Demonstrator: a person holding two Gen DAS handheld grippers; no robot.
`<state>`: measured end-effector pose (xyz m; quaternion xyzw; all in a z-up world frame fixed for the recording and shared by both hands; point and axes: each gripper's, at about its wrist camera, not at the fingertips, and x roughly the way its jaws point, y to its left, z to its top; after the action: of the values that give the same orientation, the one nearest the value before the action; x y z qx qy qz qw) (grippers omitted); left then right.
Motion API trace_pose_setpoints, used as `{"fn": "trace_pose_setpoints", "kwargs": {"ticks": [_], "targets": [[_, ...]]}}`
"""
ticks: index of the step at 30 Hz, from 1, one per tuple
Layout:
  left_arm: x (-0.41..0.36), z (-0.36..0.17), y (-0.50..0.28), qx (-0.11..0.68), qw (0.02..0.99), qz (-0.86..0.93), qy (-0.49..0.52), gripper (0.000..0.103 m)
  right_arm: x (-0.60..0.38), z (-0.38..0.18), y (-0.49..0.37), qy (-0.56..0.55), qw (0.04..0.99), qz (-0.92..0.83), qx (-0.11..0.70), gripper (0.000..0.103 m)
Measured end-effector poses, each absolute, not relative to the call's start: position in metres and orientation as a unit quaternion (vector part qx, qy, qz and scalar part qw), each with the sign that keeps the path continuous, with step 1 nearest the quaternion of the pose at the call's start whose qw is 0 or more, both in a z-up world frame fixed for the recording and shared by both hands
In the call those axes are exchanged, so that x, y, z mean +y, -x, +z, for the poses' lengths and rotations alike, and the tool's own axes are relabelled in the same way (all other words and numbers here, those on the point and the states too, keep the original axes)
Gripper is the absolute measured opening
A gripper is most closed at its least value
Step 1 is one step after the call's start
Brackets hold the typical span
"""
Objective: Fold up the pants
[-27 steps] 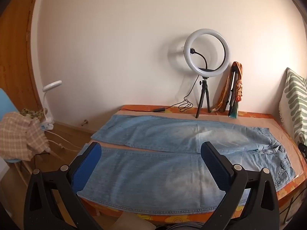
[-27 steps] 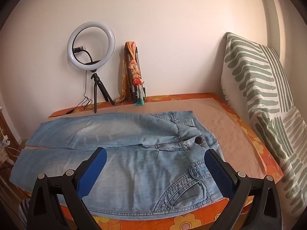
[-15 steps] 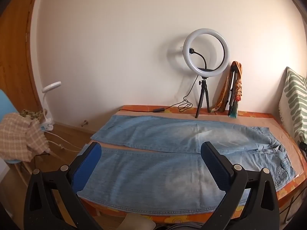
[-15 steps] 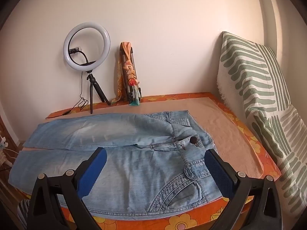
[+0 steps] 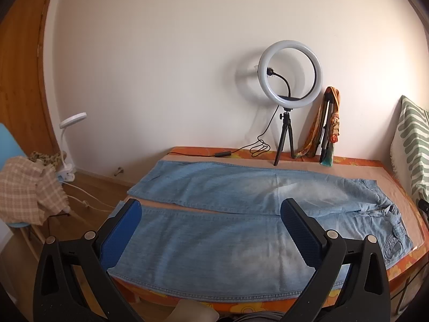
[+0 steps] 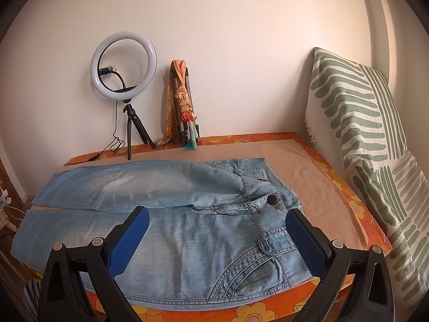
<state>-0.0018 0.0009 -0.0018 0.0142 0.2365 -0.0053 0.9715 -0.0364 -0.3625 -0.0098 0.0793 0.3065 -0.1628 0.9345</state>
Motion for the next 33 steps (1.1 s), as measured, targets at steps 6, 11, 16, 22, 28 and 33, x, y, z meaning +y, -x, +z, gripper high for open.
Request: {"fn": "trace_pose_setpoints", "kwargs": {"ticks": [6, 11, 16, 22, 28, 33], "targets": [[0.001, -0.002, 0.0, 0.237, 0.971, -0.003, -0.016, 0.103, -0.362, -0.009, 0.036, -0.079, 0.934, -0.162, 0.307, 0.103], [0.0, -0.002, -0.001, 0.237, 0.971, -0.003, -0.016, 0.103, -0.361, -0.009, 0.037, -0.079, 0.934, -0.164, 0.307, 0.103], [0.0, -0.002, -0.003, 0.237, 0.971, -0.001, -0.017, 0.103, -0.362, -0.009, 0.038, -0.082, 0.933, -0.167, 0.308, 0.103], [0.002, -0.006, -0.002, 0.24, 0.971, -0.004, -0.01, 0.103, -0.361, -0.004, 0.041, -0.077, 0.934, -0.173, 0.304, 0.103], [0.006, -0.008, 0.0, 0.242, 0.97, -0.003, -0.008, 0.103, -0.358, -0.002, 0.041, -0.073, 0.934, -0.177, 0.302, 0.103], [0.011, -0.009, -0.003, 0.246, 0.969, 0.0, -0.005, 0.103, -0.356, 0.0, 0.04, -0.07, 0.935, -0.177, 0.3, 0.103]]}}
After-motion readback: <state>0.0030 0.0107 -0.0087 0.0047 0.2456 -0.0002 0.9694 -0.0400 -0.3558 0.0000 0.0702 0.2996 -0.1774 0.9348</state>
